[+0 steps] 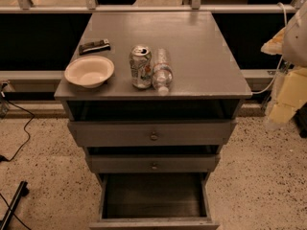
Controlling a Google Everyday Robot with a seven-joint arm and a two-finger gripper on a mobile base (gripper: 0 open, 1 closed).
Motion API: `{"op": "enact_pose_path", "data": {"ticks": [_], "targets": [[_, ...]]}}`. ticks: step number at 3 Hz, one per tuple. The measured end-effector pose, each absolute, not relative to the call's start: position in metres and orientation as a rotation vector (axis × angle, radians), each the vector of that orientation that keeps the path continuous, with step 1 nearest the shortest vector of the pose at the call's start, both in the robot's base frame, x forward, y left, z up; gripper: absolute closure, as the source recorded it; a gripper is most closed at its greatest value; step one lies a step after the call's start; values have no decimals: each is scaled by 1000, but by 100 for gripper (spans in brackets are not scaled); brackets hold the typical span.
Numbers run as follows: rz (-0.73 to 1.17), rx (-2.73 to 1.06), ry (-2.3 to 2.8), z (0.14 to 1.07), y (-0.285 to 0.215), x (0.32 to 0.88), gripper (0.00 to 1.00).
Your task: Place water bottle into bottom drawer
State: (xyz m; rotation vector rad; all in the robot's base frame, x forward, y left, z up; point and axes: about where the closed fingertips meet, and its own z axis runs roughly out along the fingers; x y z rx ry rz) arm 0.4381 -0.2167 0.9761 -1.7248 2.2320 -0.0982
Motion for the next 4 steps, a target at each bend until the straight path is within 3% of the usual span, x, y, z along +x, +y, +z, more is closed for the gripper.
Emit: {"op": "enact_pose_path", "data": {"ticks": [4], "targets": [[-45, -2072, 1784, 955, -169, 466, 0]]}}
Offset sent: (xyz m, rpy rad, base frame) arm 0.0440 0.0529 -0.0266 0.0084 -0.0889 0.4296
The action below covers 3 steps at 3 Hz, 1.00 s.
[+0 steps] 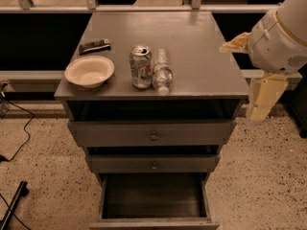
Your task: Place water bottle into bottom drawer
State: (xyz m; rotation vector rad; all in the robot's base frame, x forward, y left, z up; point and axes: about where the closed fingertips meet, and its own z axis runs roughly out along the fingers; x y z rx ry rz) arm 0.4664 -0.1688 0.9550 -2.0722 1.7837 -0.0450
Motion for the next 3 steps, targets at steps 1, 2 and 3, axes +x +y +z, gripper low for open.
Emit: {"op": "enact_pose_path", "data": {"ticks": [1, 2, 3], "targets": [[-43, -2074, 1780, 955, -168, 467, 0], [-22, -2191, 1659, 948, -158, 476, 0], [-21, -2302, 1413, 949, -141, 479, 0]]}}
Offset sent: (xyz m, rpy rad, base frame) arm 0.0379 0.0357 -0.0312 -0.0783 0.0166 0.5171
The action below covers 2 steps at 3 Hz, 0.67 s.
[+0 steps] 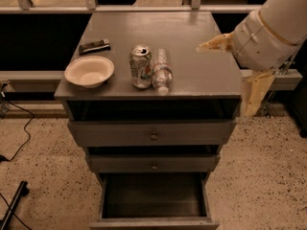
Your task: Place water bottle into bottom drawer
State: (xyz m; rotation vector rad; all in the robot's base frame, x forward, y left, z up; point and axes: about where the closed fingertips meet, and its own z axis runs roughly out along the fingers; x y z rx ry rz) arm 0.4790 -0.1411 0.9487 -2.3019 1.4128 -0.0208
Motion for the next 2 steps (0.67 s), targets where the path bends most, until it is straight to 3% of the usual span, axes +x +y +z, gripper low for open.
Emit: {"op": "enact_pose_path", "data": {"ticks": [2], "targets": [[-95, -2425, 1290, 943, -132, 499, 0]]}}
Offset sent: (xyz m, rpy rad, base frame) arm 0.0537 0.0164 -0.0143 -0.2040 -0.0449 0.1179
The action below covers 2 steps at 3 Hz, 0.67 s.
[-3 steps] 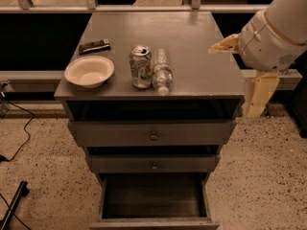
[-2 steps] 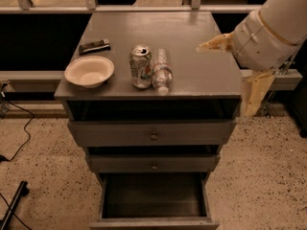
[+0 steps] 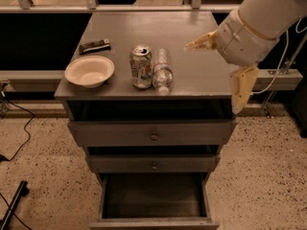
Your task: Place water bottle into bottom drawer
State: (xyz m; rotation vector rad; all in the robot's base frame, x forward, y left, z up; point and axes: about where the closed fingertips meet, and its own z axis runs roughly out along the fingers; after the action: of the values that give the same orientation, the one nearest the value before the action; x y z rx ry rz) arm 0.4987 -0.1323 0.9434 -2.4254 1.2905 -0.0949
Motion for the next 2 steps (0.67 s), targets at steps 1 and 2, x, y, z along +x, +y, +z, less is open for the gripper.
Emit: {"op": "enact_pose_path", "data": {"ticks": [1, 2], "targets": [[-220, -2518, 1258, 939, -123, 545, 0], [-397, -2592, 1176, 938, -120, 603, 0]]}}
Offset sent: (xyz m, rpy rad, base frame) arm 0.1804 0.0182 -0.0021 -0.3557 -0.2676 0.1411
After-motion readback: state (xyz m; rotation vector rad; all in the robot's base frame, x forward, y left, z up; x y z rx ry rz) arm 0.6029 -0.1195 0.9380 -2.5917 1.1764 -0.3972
